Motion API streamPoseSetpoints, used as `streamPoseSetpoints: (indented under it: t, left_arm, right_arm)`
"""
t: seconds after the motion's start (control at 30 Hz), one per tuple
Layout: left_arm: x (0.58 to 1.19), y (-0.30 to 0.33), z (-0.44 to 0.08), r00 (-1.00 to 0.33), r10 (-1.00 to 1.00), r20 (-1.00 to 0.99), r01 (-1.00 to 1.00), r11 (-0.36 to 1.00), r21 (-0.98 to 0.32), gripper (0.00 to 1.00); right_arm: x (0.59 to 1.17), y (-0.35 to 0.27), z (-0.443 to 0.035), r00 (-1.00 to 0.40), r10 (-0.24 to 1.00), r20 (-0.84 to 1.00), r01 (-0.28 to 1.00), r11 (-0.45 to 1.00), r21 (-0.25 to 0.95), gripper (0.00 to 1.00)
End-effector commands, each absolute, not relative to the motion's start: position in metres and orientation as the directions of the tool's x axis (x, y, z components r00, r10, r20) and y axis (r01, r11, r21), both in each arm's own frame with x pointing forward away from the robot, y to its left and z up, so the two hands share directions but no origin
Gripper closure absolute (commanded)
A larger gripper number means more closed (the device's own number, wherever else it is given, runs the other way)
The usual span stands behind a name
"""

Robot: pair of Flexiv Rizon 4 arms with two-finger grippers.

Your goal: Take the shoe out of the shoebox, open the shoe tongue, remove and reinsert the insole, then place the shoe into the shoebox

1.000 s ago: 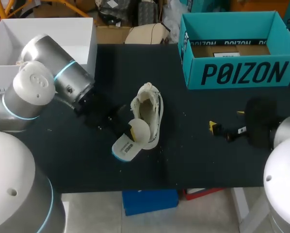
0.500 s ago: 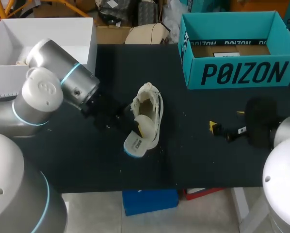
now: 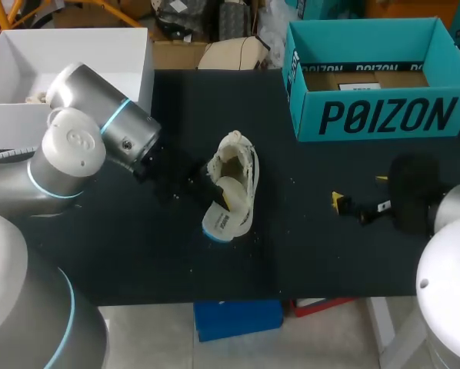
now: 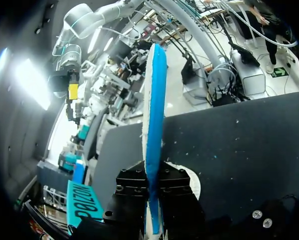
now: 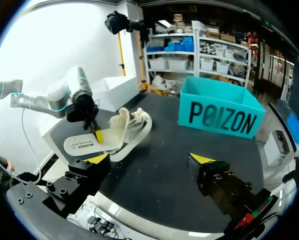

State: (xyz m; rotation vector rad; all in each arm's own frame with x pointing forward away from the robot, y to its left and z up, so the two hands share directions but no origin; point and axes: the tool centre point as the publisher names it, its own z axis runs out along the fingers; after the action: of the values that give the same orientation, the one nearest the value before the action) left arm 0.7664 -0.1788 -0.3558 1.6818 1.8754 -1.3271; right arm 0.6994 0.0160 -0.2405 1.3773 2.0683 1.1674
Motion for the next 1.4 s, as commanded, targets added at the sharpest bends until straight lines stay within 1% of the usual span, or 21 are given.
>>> streamPoseSetpoints:
  t: [0.03, 0.5, 0.7, 0.73, 0.8, 0.83, 0.87, 0.9, 0.93, 1.07, 1.27, 1.4]
  left_arm:
    - [0.775, -0.184, -0.362, -0.271, 0.630, -0.728, 0.896, -0.110, -0.429, 1.00]
    - [0.808, -0.189, -0.371, -0.271, 0.644, -0.715, 0.911, -0.067, -0.406, 1.00]
    - [0.819, -0.191, -0.373, -0.300, 0.645, -0.703, 0.911, -0.025, -0.411, 1.00]
    - [0.820, -0.191, -0.373, -0.302, 0.645, -0.702, 0.910, -0.025, -0.414, 0.83]
    - [0.821, -0.191, -0.373, -0.307, 0.644, -0.700, 0.908, -0.022, -0.419, 0.84]
    - [0.821, -0.192, -0.371, -0.308, 0.644, -0.700, 0.908, -0.021, -0.419, 0.83]
    - [0.820, -0.192, -0.370, -0.311, 0.641, -0.702, 0.905, -0.025, -0.424, 0.77]
    - [0.818, -0.192, -0.368, -0.312, 0.640, -0.702, 0.905, -0.025, -0.425, 0.66]
    - [0.816, -0.192, -0.366, -0.312, 0.641, -0.702, 0.904, -0.026, -0.426, 0.58]
    - [0.803, -0.188, -0.357, -0.308, 0.639, -0.705, 0.902, -0.039, -0.429, 0.59]
    - [0.782, -0.178, -0.343, -0.299, 0.638, -0.710, 0.904, -0.049, -0.424, 0.64]
    - [0.769, -0.176, -0.337, -0.286, 0.647, -0.707, 0.907, -0.056, -0.418, 0.64]
  right_arm:
    - [0.699, 0.017, -0.242, -0.437, 0.892, 0.119, 0.561, 0.167, 0.811, 0.00]
    - [0.699, 0.017, -0.242, -0.437, 0.892, 0.119, 0.561, 0.167, 0.811, 0.00]
    - [0.699, 0.017, -0.242, -0.437, 0.892, 0.119, 0.561, 0.167, 0.811, 0.00]
    - [0.699, 0.017, -0.242, -0.437, 0.892, 0.119, 0.561, 0.167, 0.811, 0.00]
    - [0.699, 0.017, -0.242, -0.437, 0.892, 0.119, 0.561, 0.167, 0.811, 0.00]
    - [0.699, 0.017, -0.242, -0.437, 0.892, 0.119, 0.561, 0.167, 0.811, 0.00]
    - [0.699, 0.017, -0.242, -0.437, 0.892, 0.119, 0.561, 0.167, 0.811, 0.00]
    - [0.699, 0.017, -0.242, -0.437, 0.892, 0.119, 0.561, 0.167, 0.811, 0.00]
    - [0.699, 0.017, -0.242, -0.437, 0.892, 0.119, 0.561, 0.167, 0.811, 0.00]
    - [0.699, 0.017, -0.242, -0.437, 0.892, 0.119, 0.561, 0.167, 0.811, 0.00]
    - [0.699, 0.017, -0.242, -0.437, 0.892, 0.119, 0.561, 0.167, 0.811, 0.00]
    - [0.699, 0.017, -0.242, -0.437, 0.892, 0.119, 0.561, 0.167, 0.811, 0.00]
